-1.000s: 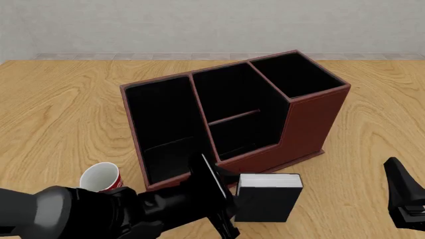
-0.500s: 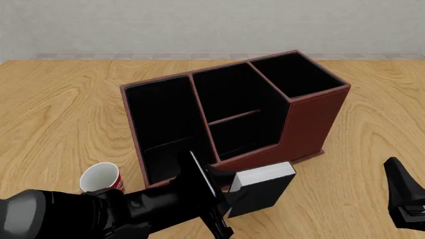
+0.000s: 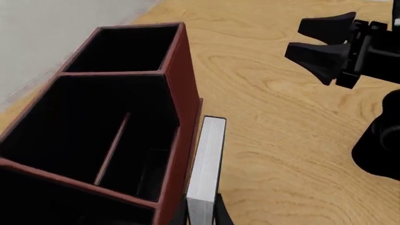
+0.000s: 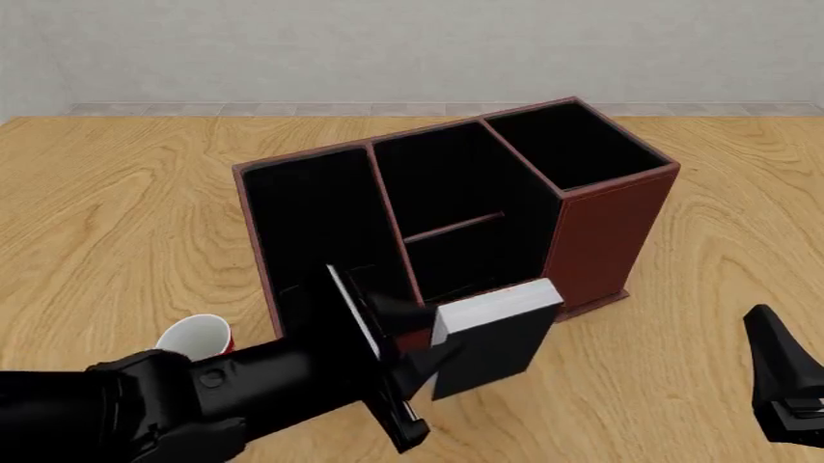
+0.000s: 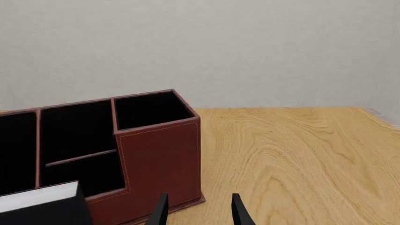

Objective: Pick up the book and place it in the back compartment of the caddy.

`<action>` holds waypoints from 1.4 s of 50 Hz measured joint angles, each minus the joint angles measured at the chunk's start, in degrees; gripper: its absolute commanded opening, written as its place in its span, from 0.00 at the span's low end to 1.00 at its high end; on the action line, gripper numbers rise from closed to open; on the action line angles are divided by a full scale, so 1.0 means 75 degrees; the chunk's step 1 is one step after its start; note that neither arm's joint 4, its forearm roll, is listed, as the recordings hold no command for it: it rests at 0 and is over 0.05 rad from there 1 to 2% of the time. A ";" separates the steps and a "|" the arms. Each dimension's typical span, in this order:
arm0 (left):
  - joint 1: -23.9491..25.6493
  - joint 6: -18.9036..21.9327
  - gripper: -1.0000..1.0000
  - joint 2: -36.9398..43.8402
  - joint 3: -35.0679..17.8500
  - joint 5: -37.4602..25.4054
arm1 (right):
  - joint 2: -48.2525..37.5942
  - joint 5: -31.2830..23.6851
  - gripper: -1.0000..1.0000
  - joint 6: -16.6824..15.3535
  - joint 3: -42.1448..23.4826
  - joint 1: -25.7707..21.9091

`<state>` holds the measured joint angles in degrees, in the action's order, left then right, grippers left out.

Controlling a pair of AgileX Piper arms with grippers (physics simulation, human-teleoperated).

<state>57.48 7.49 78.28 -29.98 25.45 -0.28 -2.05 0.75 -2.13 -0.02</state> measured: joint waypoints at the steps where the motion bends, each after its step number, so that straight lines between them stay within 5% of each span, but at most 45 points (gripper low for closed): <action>1: -0.0009 0.0002 0.00 -0.0053 -0.0009 -0.0035 | 0.0001 -0.0004 1.00 0.0000 -0.0003 0.0000; 36: -0.0455 -0.0213 0.00 -0.1043 -0.0703 -0.0542 | -0.0004 -0.0002 1.00 0.0001 -0.0004 -0.0003; 70: -0.0907 0.0058 0.00 -0.0718 -0.1147 -0.0339 | -0.0004 0.0000 1.00 0.0002 -0.0004 -0.0006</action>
<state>50.67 7.93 72.89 -38.58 22.90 -0.31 -2.05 0.77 -2.16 -0.07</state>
